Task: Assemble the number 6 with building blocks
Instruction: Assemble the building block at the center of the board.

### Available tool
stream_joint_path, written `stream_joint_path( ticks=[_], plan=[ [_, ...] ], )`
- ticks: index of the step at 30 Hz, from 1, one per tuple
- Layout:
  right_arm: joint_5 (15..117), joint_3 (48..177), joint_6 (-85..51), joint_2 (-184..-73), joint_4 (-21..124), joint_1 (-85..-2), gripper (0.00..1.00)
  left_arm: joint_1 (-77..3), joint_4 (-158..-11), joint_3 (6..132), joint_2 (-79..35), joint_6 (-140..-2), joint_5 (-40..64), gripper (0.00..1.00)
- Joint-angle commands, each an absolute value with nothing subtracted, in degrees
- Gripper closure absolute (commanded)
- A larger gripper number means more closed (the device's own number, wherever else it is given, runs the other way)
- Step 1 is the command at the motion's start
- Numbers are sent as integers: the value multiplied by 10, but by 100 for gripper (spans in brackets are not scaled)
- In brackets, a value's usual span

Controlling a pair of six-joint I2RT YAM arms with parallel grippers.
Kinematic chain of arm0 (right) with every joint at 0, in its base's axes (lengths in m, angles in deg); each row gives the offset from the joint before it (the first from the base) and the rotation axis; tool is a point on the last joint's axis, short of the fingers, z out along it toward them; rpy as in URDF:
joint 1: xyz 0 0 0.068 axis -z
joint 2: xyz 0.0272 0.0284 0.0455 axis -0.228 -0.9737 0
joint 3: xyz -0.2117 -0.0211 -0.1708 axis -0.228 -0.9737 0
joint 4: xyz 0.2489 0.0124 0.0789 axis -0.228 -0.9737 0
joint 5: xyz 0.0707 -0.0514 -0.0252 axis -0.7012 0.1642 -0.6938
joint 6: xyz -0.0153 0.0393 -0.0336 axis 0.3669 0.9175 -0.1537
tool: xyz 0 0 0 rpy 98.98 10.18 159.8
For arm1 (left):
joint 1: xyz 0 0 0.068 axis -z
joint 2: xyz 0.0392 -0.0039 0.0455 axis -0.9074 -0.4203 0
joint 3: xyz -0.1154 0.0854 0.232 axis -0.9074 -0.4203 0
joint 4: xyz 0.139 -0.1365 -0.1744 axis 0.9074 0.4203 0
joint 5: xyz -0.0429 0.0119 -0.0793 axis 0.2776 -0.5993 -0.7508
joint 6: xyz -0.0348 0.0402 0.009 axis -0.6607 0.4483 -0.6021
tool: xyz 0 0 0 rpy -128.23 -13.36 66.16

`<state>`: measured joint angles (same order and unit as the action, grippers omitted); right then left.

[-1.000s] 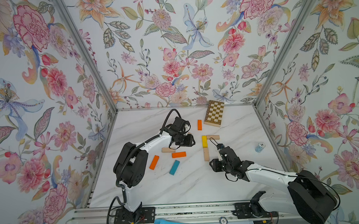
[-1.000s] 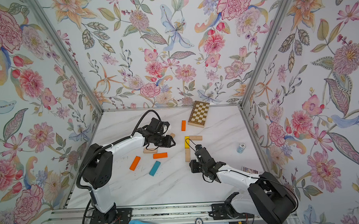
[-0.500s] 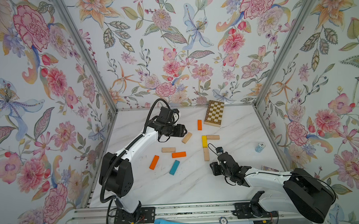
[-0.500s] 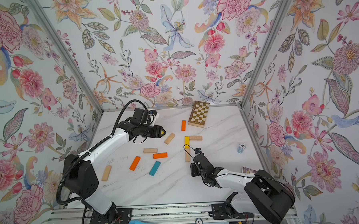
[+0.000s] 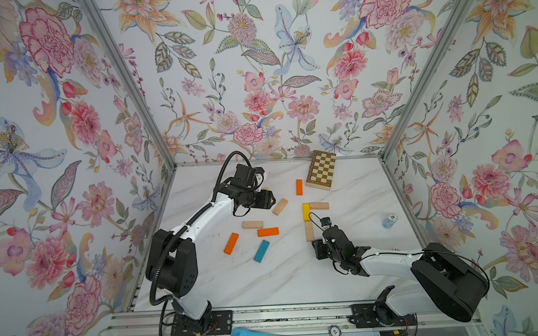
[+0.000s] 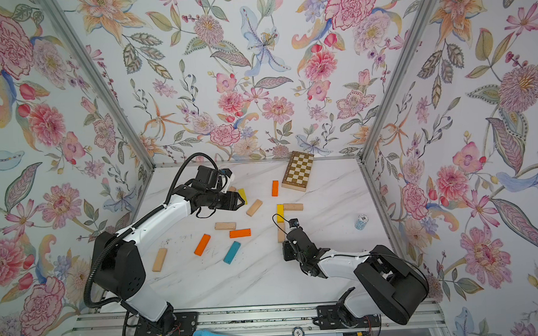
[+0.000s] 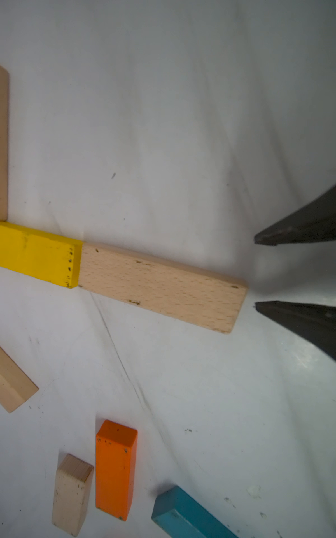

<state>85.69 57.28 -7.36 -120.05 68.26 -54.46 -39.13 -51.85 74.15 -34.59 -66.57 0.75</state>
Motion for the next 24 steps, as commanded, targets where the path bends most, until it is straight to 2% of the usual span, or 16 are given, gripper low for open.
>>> stream_joint_path(
  ticks=[1,24],
  plan=[
    [855,574,-78,-1222,643,-545,66,-395,-530,738,-341,-656,9,36],
    [842,582,-84,-1240,649,-537,67,-397,-538,739,-360,-666,-13,37]
  ],
)
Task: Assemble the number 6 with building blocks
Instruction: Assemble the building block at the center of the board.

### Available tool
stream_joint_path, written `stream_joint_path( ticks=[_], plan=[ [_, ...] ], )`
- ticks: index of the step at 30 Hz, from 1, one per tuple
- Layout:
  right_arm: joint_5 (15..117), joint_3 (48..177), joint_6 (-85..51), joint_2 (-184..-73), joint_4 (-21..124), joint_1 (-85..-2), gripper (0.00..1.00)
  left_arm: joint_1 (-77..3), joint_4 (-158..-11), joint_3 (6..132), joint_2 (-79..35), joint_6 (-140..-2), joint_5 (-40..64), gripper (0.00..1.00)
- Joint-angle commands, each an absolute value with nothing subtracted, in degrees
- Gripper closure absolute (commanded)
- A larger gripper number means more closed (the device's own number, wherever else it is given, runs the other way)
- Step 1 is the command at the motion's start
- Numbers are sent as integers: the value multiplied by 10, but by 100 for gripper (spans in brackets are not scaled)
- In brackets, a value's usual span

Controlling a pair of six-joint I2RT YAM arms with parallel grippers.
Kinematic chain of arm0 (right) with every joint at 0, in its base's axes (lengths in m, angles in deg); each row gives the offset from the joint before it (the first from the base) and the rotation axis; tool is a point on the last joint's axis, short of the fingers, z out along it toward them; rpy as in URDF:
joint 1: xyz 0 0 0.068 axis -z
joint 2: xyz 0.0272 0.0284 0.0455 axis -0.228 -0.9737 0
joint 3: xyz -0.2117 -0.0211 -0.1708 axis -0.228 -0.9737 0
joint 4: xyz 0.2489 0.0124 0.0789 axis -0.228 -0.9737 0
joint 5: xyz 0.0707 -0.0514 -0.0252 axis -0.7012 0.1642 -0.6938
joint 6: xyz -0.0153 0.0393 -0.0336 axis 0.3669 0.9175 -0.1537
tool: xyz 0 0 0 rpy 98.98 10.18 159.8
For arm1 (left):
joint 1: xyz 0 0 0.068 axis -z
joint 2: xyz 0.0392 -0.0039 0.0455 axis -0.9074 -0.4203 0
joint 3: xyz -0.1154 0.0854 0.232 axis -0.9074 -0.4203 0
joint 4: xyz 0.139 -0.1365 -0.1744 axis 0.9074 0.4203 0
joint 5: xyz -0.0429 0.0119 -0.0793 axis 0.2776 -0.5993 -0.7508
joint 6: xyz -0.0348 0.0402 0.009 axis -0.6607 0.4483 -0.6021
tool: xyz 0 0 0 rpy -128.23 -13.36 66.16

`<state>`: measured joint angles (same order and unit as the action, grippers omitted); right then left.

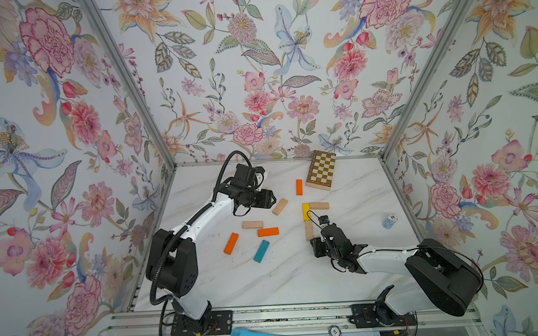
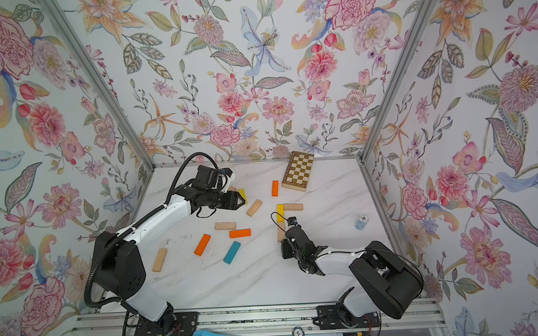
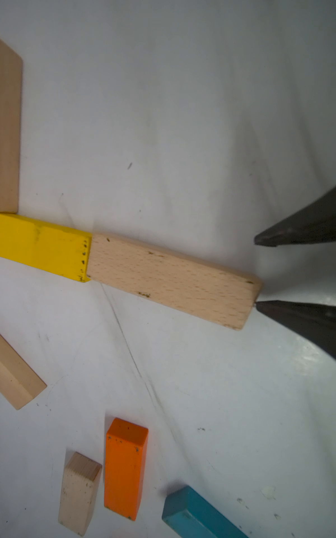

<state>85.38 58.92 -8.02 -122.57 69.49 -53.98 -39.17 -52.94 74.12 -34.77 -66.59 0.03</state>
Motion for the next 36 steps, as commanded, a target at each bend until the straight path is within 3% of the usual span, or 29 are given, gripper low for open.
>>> stream_joint_path(
  ticks=[1,11,15,21,27,36],
  plan=[
    [842,581,-85,-1235,646,-537,67,-397,-538,739,-359,-666,-14,37],
    [840,544,-83,-1103,647,-523,67,-396,-530,734,-363,-656,12,38],
    [806,541,-58,-1074,645,-451,67,-390,-526,733,-374,-647,31,40],
    [709,610,-43,-1132,604,-369,72,-370,-516,743,-401,-638,43,46],
    [680,679,-48,-1196,553,-366,81,-361,-512,747,-412,-637,49,55],
    [662,729,-32,-1274,536,-367,87,-357,-512,747,-408,-637,46,56]
  ],
)
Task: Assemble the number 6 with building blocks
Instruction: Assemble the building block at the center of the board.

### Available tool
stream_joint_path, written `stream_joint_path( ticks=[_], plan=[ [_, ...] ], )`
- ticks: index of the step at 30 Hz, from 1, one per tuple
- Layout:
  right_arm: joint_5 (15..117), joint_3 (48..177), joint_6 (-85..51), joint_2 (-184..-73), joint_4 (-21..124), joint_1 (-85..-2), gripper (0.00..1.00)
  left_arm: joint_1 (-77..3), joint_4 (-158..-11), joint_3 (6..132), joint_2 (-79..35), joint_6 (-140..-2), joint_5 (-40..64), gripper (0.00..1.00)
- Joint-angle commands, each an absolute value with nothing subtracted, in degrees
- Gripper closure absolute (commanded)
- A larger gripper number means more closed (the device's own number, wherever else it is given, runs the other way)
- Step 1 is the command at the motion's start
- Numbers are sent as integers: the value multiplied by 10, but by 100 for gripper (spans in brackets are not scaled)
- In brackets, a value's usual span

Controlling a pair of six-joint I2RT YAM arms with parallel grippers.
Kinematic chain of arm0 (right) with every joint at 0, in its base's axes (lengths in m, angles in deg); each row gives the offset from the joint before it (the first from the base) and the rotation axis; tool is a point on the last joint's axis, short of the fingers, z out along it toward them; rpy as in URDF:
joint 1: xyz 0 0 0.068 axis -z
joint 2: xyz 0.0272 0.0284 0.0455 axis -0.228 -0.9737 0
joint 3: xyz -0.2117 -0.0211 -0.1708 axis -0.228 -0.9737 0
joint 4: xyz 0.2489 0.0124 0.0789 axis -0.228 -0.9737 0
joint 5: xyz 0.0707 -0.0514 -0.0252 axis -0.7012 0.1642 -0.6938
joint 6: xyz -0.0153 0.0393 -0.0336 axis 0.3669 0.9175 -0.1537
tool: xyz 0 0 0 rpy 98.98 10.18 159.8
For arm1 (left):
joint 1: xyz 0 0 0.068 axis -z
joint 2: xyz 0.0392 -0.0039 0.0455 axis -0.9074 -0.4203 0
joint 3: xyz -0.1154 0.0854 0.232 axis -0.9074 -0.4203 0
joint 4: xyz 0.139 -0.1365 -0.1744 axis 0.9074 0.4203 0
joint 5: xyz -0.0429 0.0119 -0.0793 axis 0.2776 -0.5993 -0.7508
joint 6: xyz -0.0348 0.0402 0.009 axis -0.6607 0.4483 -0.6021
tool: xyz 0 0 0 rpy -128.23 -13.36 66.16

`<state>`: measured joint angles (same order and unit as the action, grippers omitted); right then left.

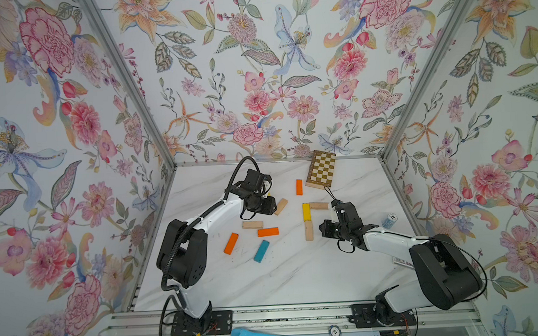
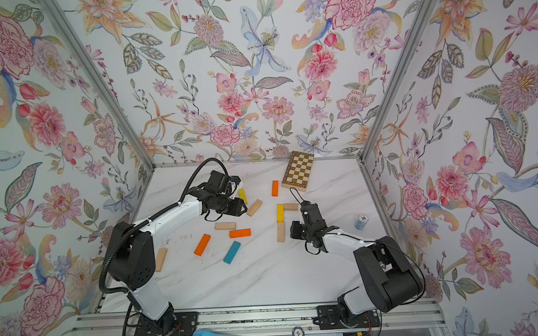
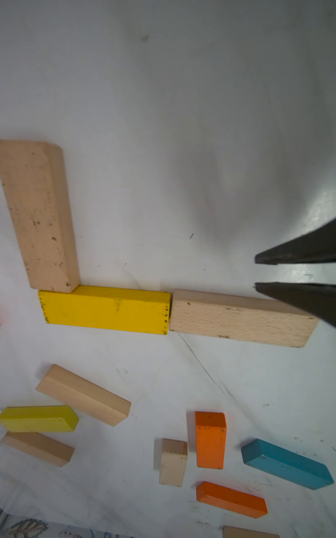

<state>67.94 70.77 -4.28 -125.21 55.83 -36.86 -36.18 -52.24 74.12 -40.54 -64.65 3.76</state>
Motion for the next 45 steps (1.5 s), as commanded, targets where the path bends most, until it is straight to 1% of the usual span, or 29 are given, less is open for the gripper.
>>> stream_joint_path(
  ticks=[1,5,14,33,45],
  plan=[
    [656,733,-32,-1282,536,-367,87,-357,-512,747,-407,-637,47,56],
    [652,759,-27,-1317,526,-373,89,-355,-511,747,-403,-636,49,56],
    [653,799,-22,-1375,503,-374,89,-356,-510,748,-398,-635,51,56],
    [661,810,-16,-1397,506,-380,89,-356,-511,750,-402,-637,44,56],
    [685,779,-6,-1362,498,-381,89,-356,-510,750,-404,-638,41,56]
  ],
)
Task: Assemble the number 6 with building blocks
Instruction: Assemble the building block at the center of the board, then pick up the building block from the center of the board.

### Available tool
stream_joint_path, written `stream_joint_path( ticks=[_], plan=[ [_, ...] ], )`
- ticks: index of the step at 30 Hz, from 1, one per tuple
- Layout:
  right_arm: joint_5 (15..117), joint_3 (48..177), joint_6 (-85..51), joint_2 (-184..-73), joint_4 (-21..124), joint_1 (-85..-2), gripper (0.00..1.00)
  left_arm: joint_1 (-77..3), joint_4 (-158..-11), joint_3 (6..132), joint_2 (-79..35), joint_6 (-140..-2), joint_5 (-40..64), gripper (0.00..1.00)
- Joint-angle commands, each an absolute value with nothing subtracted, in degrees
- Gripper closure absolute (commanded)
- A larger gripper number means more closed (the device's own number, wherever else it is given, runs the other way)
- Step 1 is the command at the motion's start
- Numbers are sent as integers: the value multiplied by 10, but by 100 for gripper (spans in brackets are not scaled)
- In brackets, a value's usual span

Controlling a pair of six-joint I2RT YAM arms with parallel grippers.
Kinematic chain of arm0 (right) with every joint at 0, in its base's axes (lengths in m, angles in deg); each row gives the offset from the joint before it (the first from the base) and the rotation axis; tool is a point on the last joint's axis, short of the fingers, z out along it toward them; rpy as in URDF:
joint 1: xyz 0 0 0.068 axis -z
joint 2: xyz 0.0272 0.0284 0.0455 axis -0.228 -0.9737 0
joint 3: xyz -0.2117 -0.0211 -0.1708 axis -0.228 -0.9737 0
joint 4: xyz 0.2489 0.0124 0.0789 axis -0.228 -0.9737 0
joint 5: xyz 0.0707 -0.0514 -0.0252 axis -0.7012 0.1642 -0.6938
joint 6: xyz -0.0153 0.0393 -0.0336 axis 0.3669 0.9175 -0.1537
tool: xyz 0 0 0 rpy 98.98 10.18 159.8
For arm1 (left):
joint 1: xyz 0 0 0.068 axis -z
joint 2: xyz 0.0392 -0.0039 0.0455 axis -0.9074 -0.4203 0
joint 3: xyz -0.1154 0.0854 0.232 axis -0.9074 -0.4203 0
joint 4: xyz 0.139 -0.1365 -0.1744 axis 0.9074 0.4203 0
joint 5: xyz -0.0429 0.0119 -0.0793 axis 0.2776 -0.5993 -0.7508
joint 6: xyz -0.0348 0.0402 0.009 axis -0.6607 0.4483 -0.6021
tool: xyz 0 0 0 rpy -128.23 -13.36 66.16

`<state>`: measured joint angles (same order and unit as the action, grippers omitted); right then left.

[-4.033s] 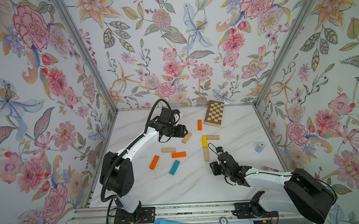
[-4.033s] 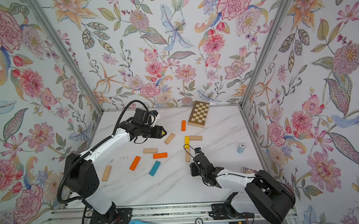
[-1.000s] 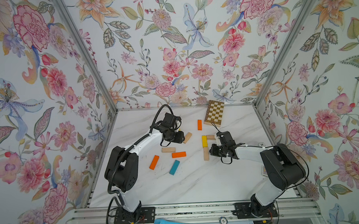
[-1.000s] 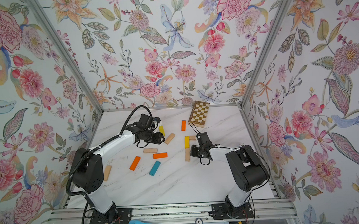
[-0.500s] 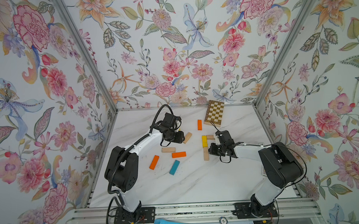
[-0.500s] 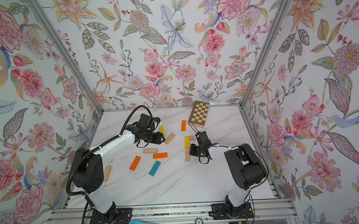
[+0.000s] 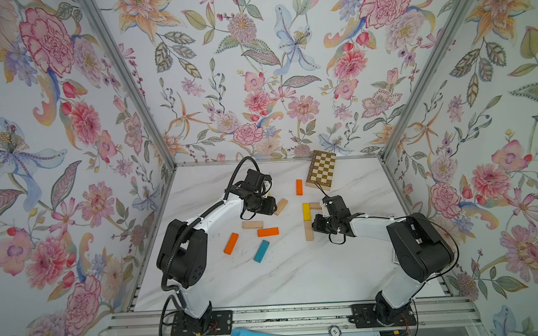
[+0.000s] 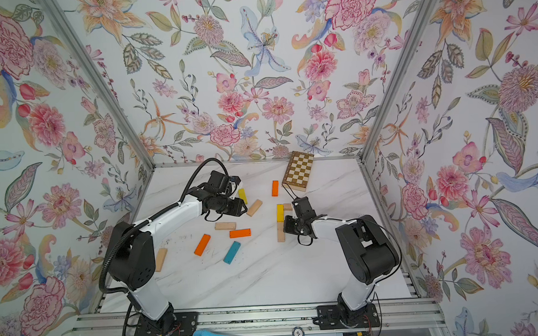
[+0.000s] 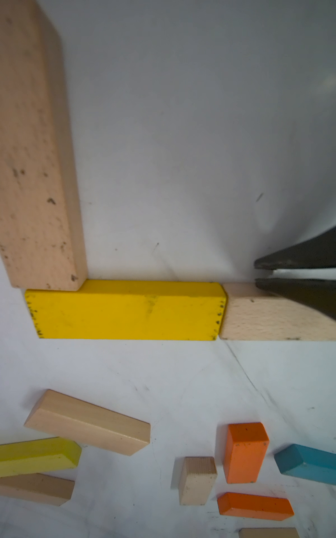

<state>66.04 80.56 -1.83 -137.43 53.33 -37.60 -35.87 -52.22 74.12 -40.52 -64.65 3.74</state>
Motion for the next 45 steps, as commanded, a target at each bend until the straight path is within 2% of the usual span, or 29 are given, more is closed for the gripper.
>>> stream_joint_path(
  ticks=[1,4,11,18,21,26,32,45],
  plan=[
    [686,774,-3,-1356,499,-381,89,-356,-510,750,-404,-638,42,56],
    [698,761,0,-1329,502,-384,89,-356,-511,750,-405,-639,44,54],
    [752,785,-23,-1259,456,-395,81,-355,-501,758,-410,-642,78,39],
    [780,846,-26,-1249,408,-426,55,-356,-463,769,-385,-660,158,23],
    [791,888,-4,-1274,392,-442,50,-365,-430,766,-350,-677,208,15],
    [823,975,42,-1341,342,-493,42,-425,-443,680,-228,-722,230,1],
    [837,1099,94,-1440,268,-522,40,-474,-478,588,-124,-734,236,1],
    [911,1324,170,-1617,156,-551,34,-498,-498,548,-81,-749,293,1]
  ],
)
